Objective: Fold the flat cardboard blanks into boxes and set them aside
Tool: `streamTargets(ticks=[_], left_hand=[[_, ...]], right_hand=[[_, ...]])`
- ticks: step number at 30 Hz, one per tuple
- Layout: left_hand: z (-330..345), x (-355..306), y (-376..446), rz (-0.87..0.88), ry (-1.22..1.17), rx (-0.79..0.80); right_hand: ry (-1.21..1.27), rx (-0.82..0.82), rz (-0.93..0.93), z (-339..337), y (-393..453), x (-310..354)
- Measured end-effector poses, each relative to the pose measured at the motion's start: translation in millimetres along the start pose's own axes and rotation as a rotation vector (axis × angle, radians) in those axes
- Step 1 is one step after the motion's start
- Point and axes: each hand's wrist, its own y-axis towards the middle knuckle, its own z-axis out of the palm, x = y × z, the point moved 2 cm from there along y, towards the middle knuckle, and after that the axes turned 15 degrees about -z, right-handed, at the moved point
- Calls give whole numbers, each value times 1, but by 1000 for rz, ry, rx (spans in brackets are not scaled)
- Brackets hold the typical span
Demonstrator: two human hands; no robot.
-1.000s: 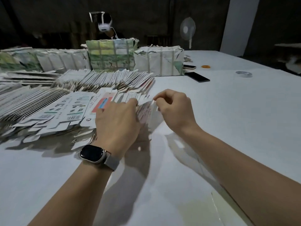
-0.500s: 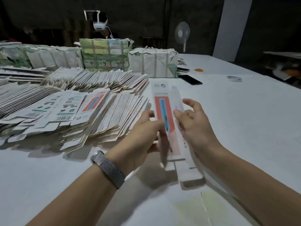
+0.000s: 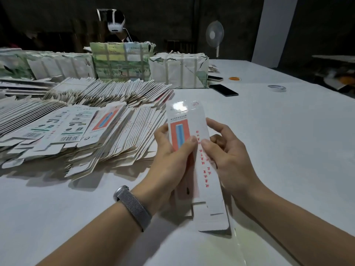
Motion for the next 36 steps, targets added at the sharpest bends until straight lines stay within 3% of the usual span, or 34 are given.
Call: streamTargets(ticks=[9,19,26,33,36], left_hand=[[5,-1,-7,106,-150,84],[4,3,-4,76,-162,-7],[3,-2,-6,332,80,-136],[19,2,-13,17,-91,145],[19,-2,-10,-8,-180,168]], right_hand=[[-150,49,-20,1,-3,-1],[4,99,-58,5,-7,4],[182,65,-79,9,-11,17],[67,134,-136,14,-12,15],[21,128,-145,13,-12,12]])
